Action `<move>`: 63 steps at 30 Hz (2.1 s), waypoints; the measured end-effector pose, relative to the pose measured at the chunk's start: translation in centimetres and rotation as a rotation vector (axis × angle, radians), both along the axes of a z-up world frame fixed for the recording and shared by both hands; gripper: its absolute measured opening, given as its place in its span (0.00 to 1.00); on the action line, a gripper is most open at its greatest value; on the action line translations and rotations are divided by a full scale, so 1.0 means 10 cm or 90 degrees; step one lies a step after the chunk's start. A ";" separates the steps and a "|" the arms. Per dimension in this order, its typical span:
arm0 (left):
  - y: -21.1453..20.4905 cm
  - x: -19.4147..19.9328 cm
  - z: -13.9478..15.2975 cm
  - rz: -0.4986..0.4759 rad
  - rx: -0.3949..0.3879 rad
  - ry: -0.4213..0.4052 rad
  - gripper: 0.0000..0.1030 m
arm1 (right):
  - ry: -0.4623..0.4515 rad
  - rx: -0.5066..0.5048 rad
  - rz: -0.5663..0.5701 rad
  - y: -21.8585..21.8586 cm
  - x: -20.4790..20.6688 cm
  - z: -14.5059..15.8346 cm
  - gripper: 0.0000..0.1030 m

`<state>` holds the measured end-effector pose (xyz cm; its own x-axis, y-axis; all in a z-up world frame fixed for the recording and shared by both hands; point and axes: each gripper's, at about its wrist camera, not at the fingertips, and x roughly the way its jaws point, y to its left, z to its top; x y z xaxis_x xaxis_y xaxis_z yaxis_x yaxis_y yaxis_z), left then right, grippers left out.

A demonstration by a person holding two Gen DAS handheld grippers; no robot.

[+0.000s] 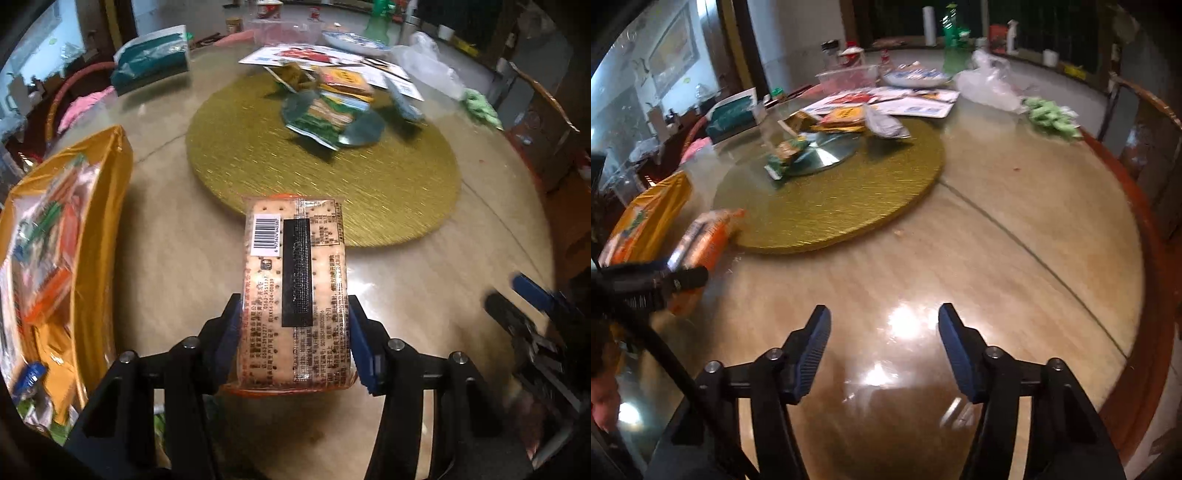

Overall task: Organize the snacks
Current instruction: 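Grasp a green pea packet with the right gripper while the left holds the cracker pack, then carry the cracker pack and pea packet over the white tray and release both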

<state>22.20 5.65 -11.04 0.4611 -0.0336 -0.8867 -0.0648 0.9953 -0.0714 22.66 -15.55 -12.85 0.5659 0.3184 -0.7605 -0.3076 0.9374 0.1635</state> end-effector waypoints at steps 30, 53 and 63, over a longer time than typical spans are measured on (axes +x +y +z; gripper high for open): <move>-0.21 -0.56 -0.03 -0.048 0.044 -0.011 0.54 | 0.136 0.195 0.096 0.64 0.92 0.04 0.29; -0.73 -0.61 -0.04 -0.129 0.053 0.005 0.65 | 0.048 0.205 0.054 -0.26 -0.39 -0.09 0.28; -0.55 -0.80 0.15 -0.087 -0.019 -0.050 0.54 | 0.027 0.204 0.076 -0.23 -0.48 -0.06 0.23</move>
